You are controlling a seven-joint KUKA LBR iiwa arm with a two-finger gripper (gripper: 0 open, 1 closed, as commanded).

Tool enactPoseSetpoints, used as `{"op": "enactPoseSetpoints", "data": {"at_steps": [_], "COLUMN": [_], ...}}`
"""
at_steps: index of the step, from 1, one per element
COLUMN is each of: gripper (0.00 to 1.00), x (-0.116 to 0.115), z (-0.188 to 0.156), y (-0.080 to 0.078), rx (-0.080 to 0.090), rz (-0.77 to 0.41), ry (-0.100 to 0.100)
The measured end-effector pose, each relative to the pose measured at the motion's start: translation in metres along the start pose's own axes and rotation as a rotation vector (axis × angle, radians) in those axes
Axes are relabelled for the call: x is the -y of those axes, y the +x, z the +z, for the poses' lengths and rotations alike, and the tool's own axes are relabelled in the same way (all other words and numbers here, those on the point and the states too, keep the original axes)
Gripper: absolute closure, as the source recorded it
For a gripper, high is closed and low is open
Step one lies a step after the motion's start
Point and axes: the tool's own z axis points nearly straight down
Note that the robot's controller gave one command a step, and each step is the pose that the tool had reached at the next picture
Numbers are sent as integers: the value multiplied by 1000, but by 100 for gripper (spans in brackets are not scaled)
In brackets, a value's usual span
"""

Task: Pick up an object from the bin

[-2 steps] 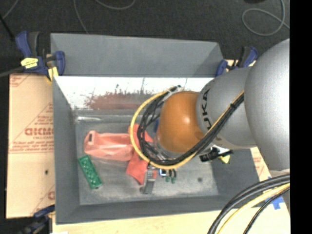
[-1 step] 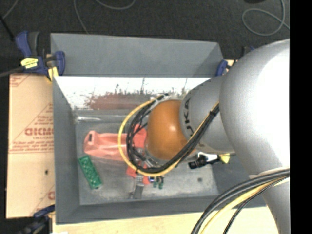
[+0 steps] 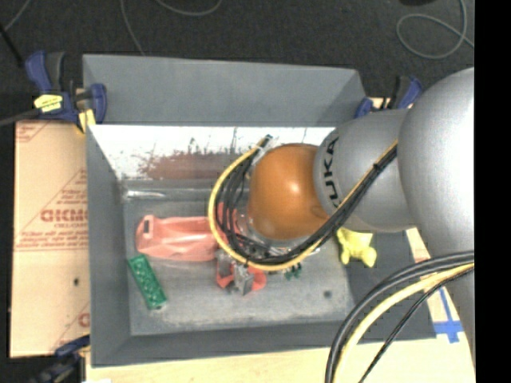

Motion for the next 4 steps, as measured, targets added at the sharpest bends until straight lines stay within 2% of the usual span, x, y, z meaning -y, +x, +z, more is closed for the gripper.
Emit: {"op": "enactPoseSetpoints", "data": {"at_steps": [1,2,3,4], "gripper": [100,100,100,100], "x": [2,0,0,1], "z": [0,-6,-29,-51], "y": [-1,2,3,0], "rx": [1,-6,-11,-1], "rz": [2,3,3,5], "ry": [0,-2,-3,0]}}
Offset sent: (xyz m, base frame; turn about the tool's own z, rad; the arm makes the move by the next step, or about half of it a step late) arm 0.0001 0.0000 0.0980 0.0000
